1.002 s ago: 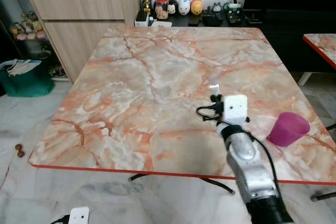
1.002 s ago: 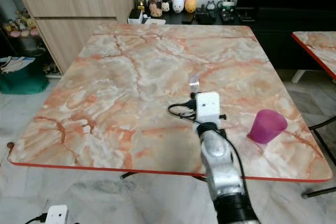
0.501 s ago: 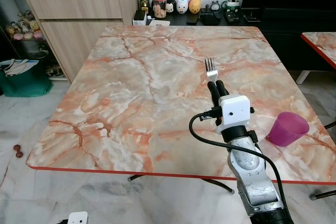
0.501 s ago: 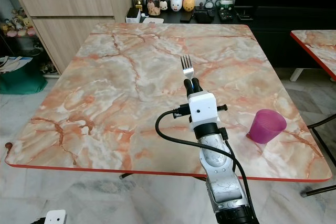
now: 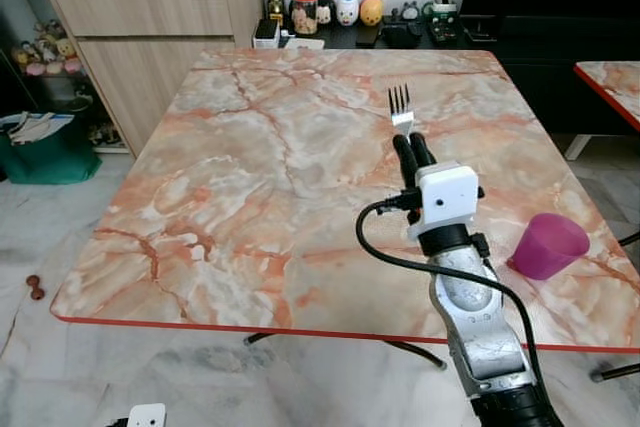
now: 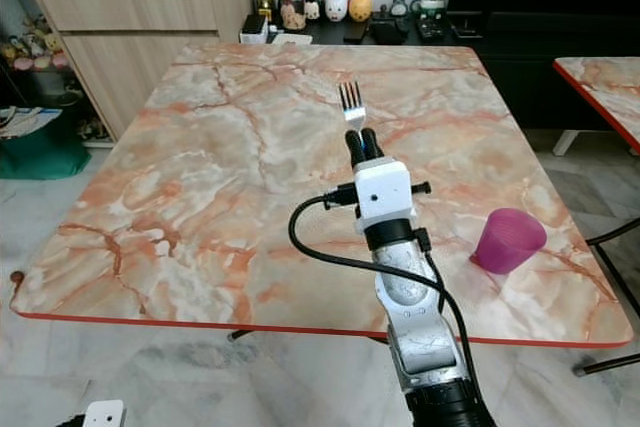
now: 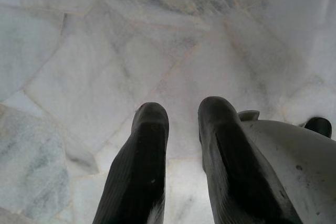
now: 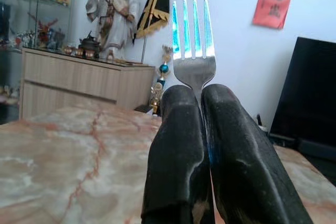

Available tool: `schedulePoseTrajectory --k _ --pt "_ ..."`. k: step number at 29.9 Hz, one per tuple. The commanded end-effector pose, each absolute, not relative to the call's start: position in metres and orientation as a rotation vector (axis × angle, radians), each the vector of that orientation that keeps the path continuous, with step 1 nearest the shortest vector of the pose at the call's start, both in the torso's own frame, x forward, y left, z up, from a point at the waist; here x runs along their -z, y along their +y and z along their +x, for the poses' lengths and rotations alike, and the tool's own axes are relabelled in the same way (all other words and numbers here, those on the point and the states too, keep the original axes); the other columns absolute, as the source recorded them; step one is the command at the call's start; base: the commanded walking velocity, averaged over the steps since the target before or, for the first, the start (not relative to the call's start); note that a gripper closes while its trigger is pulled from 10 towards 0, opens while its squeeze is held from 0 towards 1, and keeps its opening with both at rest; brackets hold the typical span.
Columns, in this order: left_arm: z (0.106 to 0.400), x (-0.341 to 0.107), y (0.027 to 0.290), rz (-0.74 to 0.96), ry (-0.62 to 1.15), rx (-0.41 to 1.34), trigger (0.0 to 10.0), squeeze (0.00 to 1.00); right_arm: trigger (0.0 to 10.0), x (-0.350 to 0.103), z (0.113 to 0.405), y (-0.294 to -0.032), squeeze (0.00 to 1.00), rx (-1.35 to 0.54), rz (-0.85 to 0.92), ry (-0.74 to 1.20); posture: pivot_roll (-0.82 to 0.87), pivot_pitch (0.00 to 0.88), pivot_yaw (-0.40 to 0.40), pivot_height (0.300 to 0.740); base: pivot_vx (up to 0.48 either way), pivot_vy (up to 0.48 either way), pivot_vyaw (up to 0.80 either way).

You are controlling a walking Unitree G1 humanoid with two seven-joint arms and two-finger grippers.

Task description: Setting the table

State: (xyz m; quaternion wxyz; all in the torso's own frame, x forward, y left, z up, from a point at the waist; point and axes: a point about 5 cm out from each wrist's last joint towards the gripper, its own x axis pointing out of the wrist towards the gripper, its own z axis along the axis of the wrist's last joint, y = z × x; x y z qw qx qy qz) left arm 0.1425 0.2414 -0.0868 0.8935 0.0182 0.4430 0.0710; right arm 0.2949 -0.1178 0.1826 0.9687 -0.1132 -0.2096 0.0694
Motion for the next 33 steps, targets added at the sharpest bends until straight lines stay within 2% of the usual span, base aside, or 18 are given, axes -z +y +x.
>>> schedulePoseTrajectory --k 1,13,33 --pt "0.136 0.089 0.243 0.060 0.943 -0.140 10.0 0.00 10.0 -0.180 0.292 -0.119 0.00 -0.145 -0.243 -0.416 -0.06 0.000 0.008 0.707 0.000 0.000 0.00" --pt "0.122 0.092 0.246 0.064 0.949 -0.150 10.0 0.00 10.0 -0.188 0.293 -0.137 0.00 -0.094 -0.247 -0.415 -0.05 0.000 -0.010 0.707 0.000 0.000 0.00" --pt "0.129 0.090 0.240 0.056 0.917 -0.147 10.0 0.00 10.0 -0.201 0.299 -0.133 0.00 -0.083 -0.210 -0.457 -0.05 0.000 -0.016 0.707 0.000 0.000 0.00"
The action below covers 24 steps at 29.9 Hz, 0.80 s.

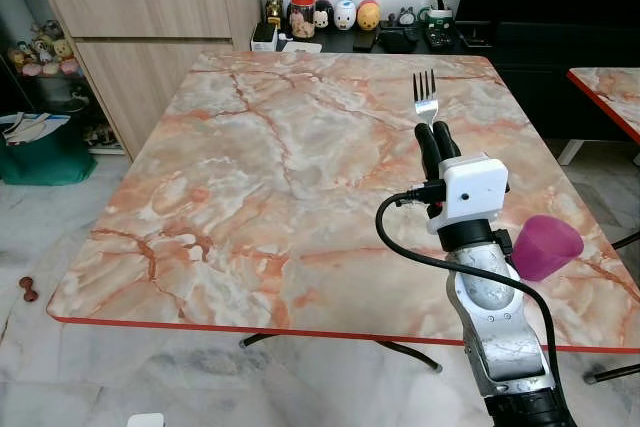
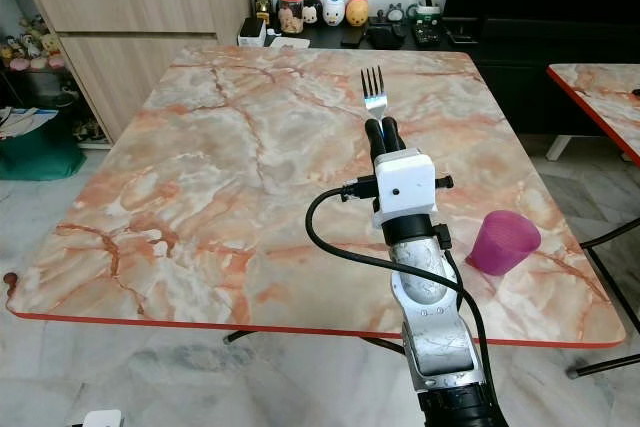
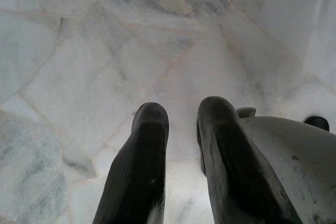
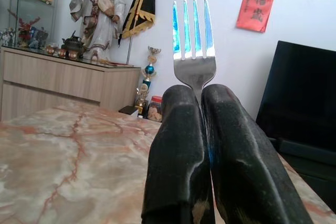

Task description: Setting the table

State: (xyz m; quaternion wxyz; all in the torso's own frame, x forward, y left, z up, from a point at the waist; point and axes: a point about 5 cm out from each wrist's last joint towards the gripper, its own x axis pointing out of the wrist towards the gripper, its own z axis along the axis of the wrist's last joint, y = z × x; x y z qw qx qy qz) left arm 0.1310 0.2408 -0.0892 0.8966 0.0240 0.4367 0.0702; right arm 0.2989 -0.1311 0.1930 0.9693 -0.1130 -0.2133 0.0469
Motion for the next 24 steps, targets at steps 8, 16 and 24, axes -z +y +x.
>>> schedulePoseTrajectory --k 8,16,24 --pt "0.1307 0.0902 0.2403 0.059 0.920 -0.156 10.0 0.00 10.0 -0.2013 0.3023 -0.1311 0.00 -0.072 -0.197 -0.442 -0.05 0.000 -0.017 0.707 0.000 -0.225 -0.18" --pt "0.1296 0.0911 0.2394 0.061 0.932 -0.153 10.0 0.00 10.0 -0.2030 0.3025 -0.1298 0.00 -0.082 -0.206 -0.462 -0.05 0.000 -0.019 0.707 0.000 -0.261 -0.49" --pt "0.1268 0.0919 0.2405 0.065 0.944 -0.151 10.0 0.00 10.0 -0.2035 0.3022 -0.1261 0.00 -0.086 -0.214 -0.464 -0.05 0.000 -0.017 0.707 0.000 -0.264 0.00"
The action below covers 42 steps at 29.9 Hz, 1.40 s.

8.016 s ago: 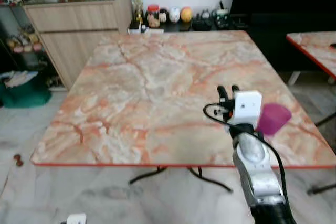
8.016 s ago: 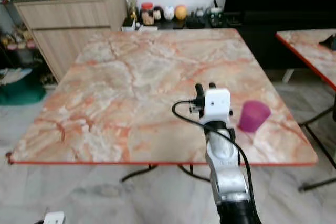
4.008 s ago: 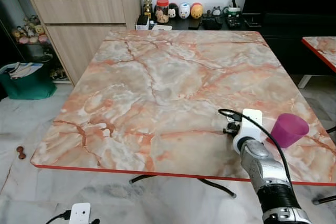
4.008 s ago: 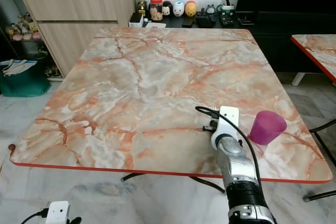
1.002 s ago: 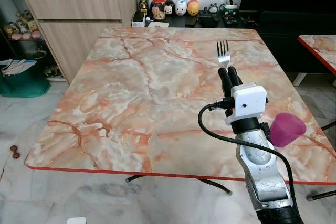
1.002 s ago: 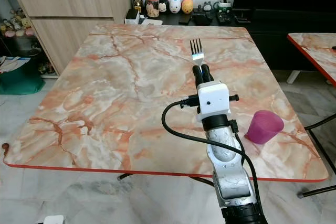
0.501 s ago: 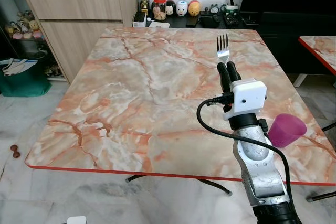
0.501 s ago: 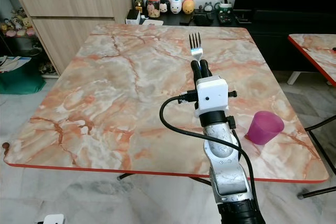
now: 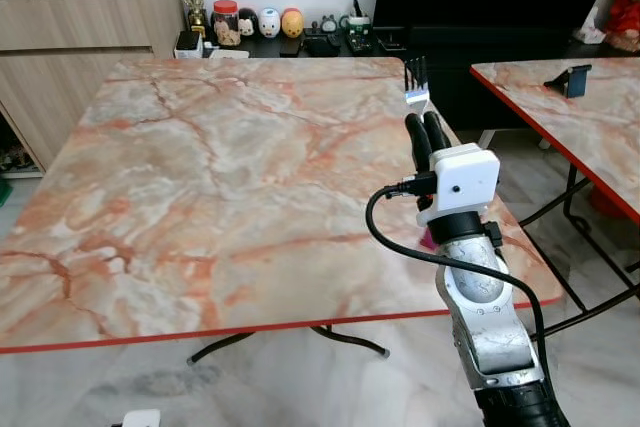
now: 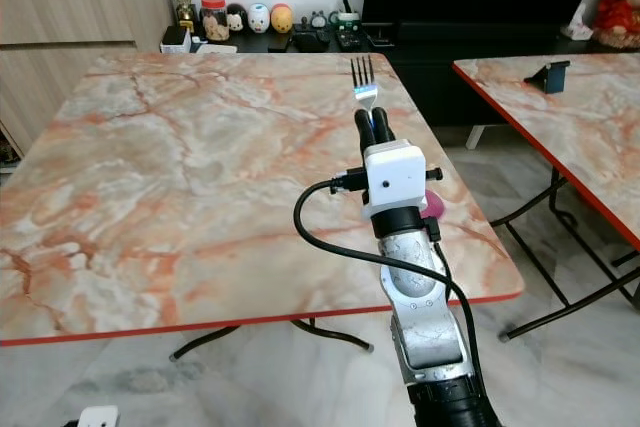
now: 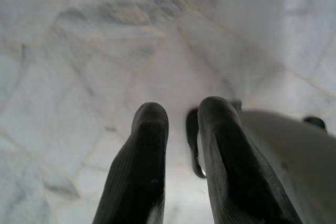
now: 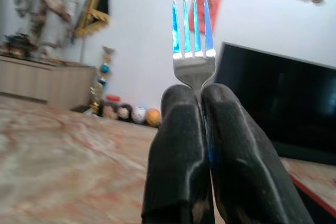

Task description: Setting the table

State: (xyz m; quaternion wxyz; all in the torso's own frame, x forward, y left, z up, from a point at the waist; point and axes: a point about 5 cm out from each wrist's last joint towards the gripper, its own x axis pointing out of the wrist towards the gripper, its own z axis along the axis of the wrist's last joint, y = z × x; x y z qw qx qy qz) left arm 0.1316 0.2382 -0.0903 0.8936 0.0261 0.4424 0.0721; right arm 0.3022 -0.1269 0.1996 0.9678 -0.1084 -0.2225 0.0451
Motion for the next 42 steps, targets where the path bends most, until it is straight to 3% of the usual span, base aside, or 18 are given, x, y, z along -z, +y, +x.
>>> schedulePoseTrajectory --k 1,42 --pt "0.1267 0.0919 0.2406 0.065 0.945 -0.151 10.0 0.00 10.0 -0.2035 0.3022 -0.1260 0.00 -0.087 -0.214 -0.465 -0.05 0.000 -0.017 0.707 0.000 -0.262 0.00" --pt "0.1261 0.0937 0.2380 0.093 0.976 -0.130 10.0 0.00 10.0 -0.2054 0.3053 -0.1182 0.00 -0.122 -0.218 -0.471 -0.07 0.000 -0.007 0.707 0.000 -0.283 0.00"
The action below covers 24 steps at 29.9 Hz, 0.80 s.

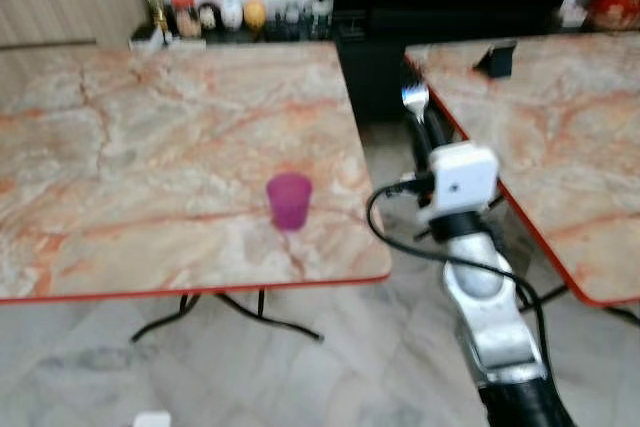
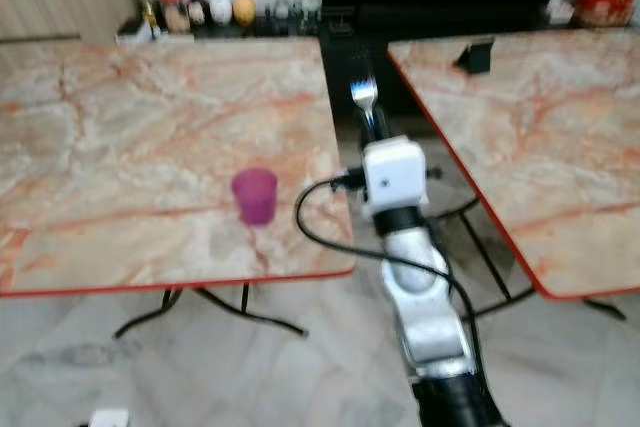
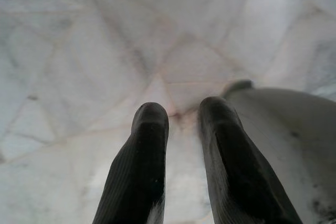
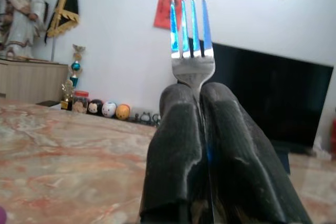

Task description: Setting the table

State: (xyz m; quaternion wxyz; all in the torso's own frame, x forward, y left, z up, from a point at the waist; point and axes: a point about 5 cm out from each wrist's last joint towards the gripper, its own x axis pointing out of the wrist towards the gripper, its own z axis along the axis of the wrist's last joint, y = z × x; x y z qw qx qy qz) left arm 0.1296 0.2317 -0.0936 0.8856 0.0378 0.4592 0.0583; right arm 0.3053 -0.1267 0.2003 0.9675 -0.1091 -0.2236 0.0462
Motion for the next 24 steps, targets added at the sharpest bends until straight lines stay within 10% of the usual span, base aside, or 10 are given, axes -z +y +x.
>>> schedulePoseTrajectory --k 1,24 --pt "0.1254 0.0938 0.2384 0.095 0.979 -0.130 10.0 0.00 10.0 -0.2057 0.3055 -0.1183 0.00 -0.121 -0.218 -0.471 -0.07 0.000 -0.005 0.707 0.000 -0.307 0.00" --pt "0.1227 0.0943 0.2399 0.109 0.988 -0.120 10.0 0.00 10.0 -0.2047 0.3064 -0.1135 0.00 -0.146 -0.209 -0.458 -0.07 0.000 0.000 0.707 0.000 -0.316 0.00"
